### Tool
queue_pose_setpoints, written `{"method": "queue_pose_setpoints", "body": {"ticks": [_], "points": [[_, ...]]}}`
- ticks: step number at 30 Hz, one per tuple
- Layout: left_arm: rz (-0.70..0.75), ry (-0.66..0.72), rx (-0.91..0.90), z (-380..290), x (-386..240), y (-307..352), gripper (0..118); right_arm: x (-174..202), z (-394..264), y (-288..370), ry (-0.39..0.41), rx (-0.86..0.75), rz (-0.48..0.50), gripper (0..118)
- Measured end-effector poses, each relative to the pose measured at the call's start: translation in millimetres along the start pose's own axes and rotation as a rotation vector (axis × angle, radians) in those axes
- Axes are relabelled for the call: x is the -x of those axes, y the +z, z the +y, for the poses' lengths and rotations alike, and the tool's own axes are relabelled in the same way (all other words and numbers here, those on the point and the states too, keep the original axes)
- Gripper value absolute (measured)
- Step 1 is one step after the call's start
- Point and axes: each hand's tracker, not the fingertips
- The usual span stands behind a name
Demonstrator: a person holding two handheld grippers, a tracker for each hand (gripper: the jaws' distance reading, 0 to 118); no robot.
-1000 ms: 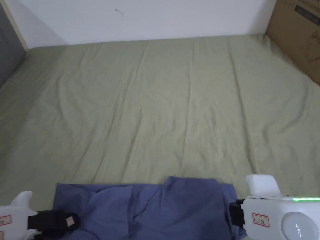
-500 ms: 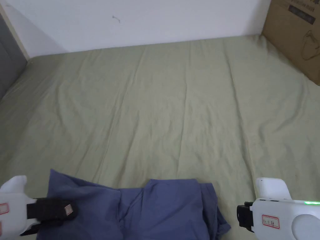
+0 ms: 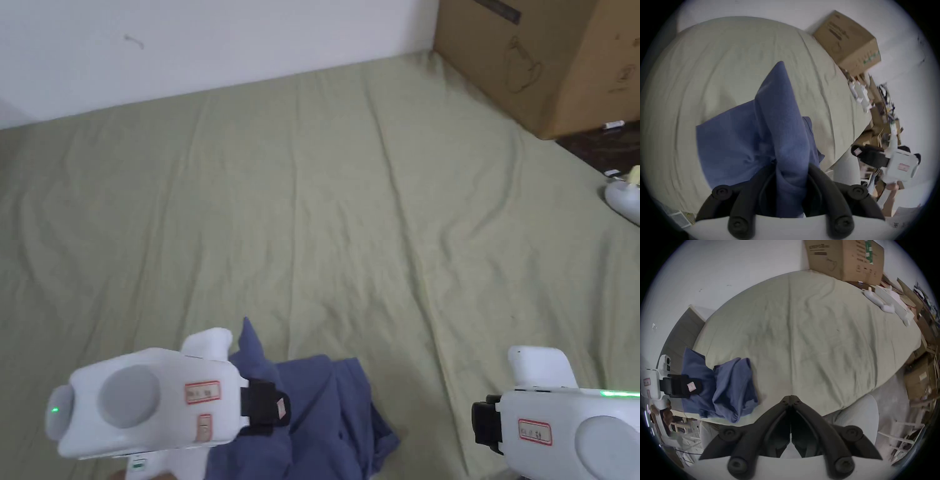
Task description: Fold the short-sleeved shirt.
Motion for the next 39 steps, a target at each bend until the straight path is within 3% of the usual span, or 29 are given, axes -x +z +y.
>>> {"method": "queue_pose_setpoints", "body": {"ticks": [2, 6, 7, 10, 14, 15, 16, 19, 22, 26, 31, 39], "points": [[-0.033, -0.009, 0.039, 3, -12, -15, 16, -5, 0, -2, -0.003, 0.008, -0.008, 0], [-0.035, -0.066, 0.103, 9, -23, -43, 34, -9, -1, -8, -0.021, 0.024, -0.021, 0], [-0.053, -0.052, 0.102, 8, -22, -44, 53, -9, -2, -8, -0.026, 0.026, -0.020, 0], [-0.157, 0.045, 0.063, 9, -11, -32, 88, -5, -2, -9, -0.016, 0.033, -0.009, 0], [-0.226, 0.173, -0.028, 7, 22, 0, 90, 2, 0, -12, 0.009, 0.036, -0.003, 0], [-0.225, 0.210, -0.050, 4, 32, 8, 88, 3, 0, -13, 0.011, 0.036, 0.003, 0], [-0.227, 0.239, -0.080, 0, 40, 15, 75, 4, 0, -14, 0.011, 0.036, 0.009, 0], [-0.175, 0.265, -0.150, -10, 59, 26, 0, 9, 0, -17, 0.020, 0.040, 0.024, 0], [-0.151, 0.257, -0.158, -13, 66, 15, 0, 14, 0, -19, 0.039, 0.046, 0.028, 0], [-0.324, 0.236, -0.111, -20, 49, -20, 0, 15, 1, -19, 0.044, 0.050, 0.039, 0], [-0.225, 0.100, -0.013, -28, 15, -75, 0, 7, 1, -19, 0.028, 0.049, 0.029, 0], [-0.294, 0.039, 0.006, -25, -4, -101, 0, -12, -1, -17, 0.004, 0.057, -0.004, 0]]}}
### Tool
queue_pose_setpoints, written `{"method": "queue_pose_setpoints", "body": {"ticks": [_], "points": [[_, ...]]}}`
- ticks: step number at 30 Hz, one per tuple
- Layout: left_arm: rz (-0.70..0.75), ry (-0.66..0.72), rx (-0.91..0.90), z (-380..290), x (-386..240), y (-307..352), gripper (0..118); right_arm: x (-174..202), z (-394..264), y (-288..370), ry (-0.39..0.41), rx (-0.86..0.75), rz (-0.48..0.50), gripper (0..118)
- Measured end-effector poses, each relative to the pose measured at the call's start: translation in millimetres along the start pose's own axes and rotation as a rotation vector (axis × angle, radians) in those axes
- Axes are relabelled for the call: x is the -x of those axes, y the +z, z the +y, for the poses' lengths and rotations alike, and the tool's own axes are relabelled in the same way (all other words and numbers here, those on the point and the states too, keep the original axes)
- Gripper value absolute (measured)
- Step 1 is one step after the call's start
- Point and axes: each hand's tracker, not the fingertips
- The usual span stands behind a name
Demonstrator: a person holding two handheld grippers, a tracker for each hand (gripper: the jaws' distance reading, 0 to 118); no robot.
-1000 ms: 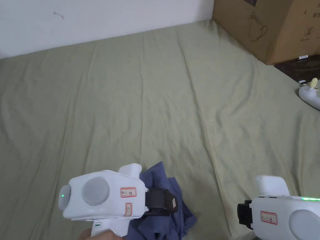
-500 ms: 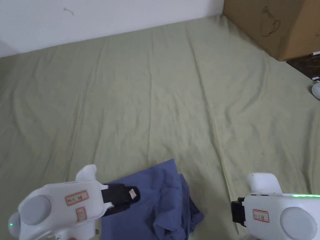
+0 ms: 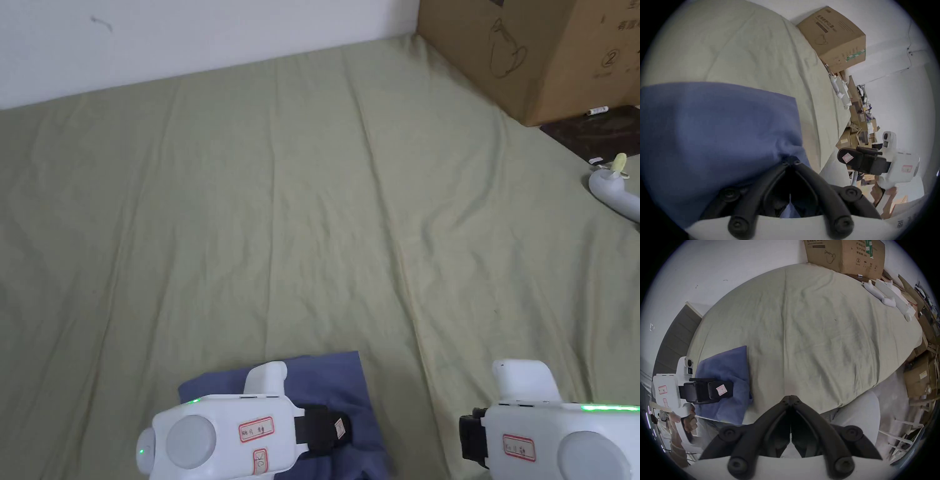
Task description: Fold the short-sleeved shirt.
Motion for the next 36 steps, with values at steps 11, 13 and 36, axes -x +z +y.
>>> {"method": "queue_pose_setpoints", "body": {"ticks": [11, 13, 36], "points": [[0.009, -0.082, 0.072, -19, -19, 3, 0, -2, 0, 2, -0.013, -0.004, -0.007, 0], [-0.006, -0.066, 0.077, -24, -18, 0, 0, -3, -1, 1, -0.023, -0.001, 0.000, 0], [0.013, 0.285, -0.394, -57, 80, 180, 0, 133, 37, -14, 0.301, -0.044, 0.209, 0]]}}
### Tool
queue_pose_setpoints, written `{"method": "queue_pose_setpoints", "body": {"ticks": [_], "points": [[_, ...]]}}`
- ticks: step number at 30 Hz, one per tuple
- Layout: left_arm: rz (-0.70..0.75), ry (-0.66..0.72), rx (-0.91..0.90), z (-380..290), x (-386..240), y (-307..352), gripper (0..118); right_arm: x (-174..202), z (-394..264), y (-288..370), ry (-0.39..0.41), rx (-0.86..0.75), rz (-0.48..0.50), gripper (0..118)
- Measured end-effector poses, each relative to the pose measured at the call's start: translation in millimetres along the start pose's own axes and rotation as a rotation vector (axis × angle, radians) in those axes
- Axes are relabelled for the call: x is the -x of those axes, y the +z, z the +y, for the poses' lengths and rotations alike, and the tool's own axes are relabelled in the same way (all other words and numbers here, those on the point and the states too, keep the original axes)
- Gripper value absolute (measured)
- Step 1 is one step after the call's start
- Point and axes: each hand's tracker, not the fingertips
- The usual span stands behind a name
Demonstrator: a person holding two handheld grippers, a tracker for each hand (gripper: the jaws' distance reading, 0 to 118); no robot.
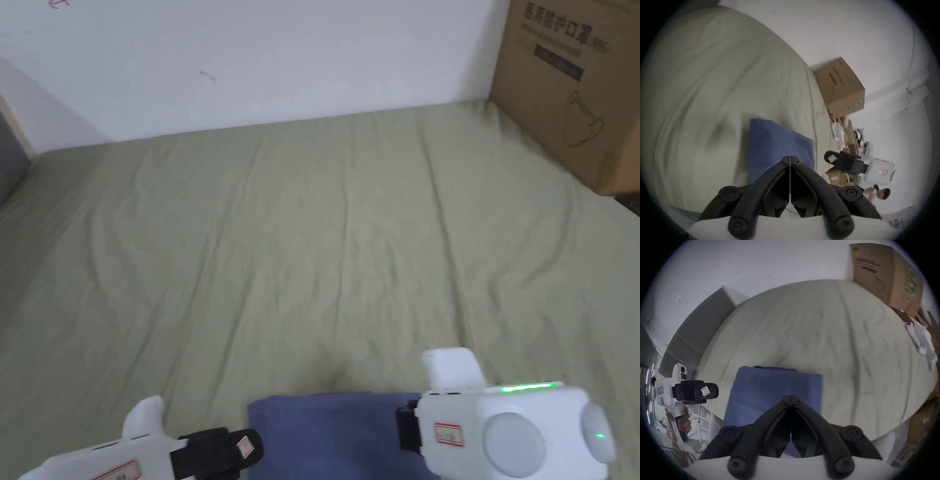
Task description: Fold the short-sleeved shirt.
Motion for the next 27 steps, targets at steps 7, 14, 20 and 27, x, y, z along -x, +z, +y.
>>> {"method": "queue_pose_setpoints", "body": {"ticks": [7, 14, 20, 27], "points": [[0.014, 0.120, -0.024, -21, 42, 20, 4, 14, -5, -92, 0.033, 0.198, -0.082, 0], [-0.100, 0.215, 0.042, -17, 52, -9, 118, 1, 2, -78, -0.059, 0.204, -0.021, 0], [-0.146, 0.243, 0.127, -2, 57, -58, 118, 1, 0, -79, -0.051, 0.198, -0.024, 0], [-0.308, 0.351, 0.208, -2, 62, -114, 102, 1, -1, -77, -0.063, 0.195, -0.023, 0]]}}
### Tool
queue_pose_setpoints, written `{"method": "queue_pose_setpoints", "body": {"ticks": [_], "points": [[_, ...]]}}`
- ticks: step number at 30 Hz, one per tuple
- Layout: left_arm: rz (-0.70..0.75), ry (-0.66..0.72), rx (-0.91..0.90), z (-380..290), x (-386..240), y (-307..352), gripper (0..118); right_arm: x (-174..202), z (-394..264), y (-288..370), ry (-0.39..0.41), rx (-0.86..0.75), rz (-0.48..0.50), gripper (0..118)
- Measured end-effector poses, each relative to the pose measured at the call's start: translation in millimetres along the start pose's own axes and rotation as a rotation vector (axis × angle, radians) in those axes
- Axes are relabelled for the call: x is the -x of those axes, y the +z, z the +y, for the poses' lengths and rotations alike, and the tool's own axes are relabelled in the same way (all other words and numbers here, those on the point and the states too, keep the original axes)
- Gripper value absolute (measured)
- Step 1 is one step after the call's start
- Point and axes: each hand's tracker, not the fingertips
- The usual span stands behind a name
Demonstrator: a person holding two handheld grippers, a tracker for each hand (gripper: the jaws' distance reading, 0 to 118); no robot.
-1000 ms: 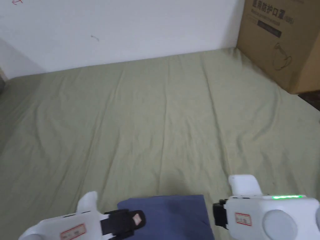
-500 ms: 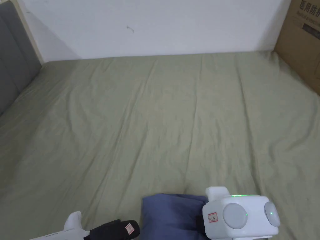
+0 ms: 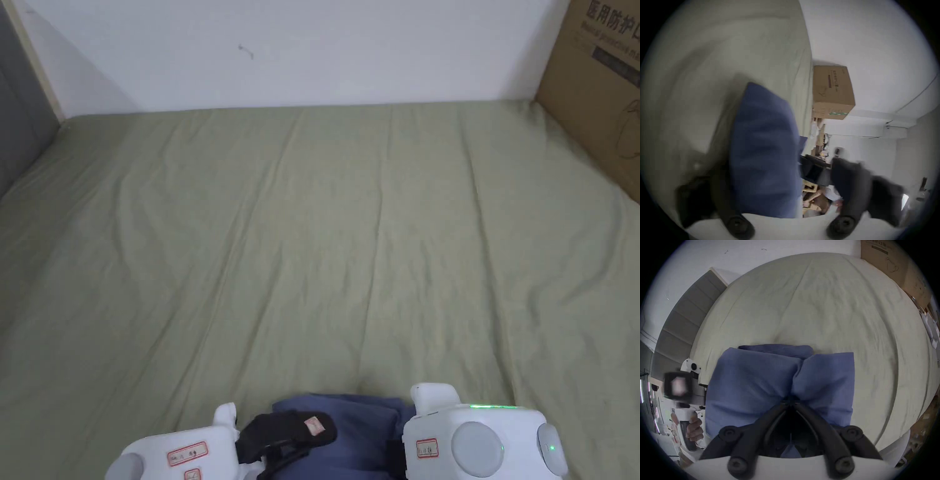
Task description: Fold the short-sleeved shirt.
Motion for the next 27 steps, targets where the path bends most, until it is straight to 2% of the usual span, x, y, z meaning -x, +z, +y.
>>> {"method": "queue_pose_setpoints", "body": {"ticks": [1, 2, 3, 4, 5, 8, 10, 12, 16, 19, 21, 25, 27], "points": [[0.112, -0.007, -0.012, 0, -1, 0, 57, 0, 0, 1, 0.000, 0.001, -0.001, 0], [0.254, -0.038, -0.012, 1, -2, -3, 22, 1, 1, 2, 0.001, 0.002, -0.005, 0], [0.239, -0.050, 0.004, 2, 1, -4, 23, 2, 2, 4, 0.003, 0.003, -0.005, 0], [0.141, -0.028, 0.003, 2, 2, 1, 23, 3, 2, 7, 0.003, 0.003, -0.005, 0], [0.110, -0.026, 0.009, 2, -3, 10, 23, 6, 2, 12, 0.008, -0.002, -0.011, 0], [0.229, -0.184, 0.016, 2, -26, 28, 23, 15, 7, 32, -0.013, -0.056, 0.044, 0], [0.261, -0.202, 0.013, 6, -34, 50, 23, 24, 11, 40, 0.009, -0.095, 0.056, 0], [0.291, -0.217, -0.004, 16, -36, 78, 23, 35, 16, 46, 0.037, -0.146, 0.035, 0], [0.453, -0.256, -0.076, 41, -39, 144, 23, 48, 24, 48, 0.106, -0.189, -0.021, 0], [0.660, -0.309, -0.129, 64, -48, 198, 23, 47, 28, 43, 0.105, -0.174, -0.005, 0], [0.838, -0.351, -0.163, 77, -59, 230, 23, 45, 29, 38, 0.073, -0.158, 0.008, 0], [1.212, -0.420, -0.156, 108, -62, 276, 23, 45, 29, 30, 0.059, -0.137, -0.007, 0], [1.347, -0.410, -0.158, 123, -58, 293, 23, 46, 29, 27, 0.064, -0.124, -0.017, 0]]}}
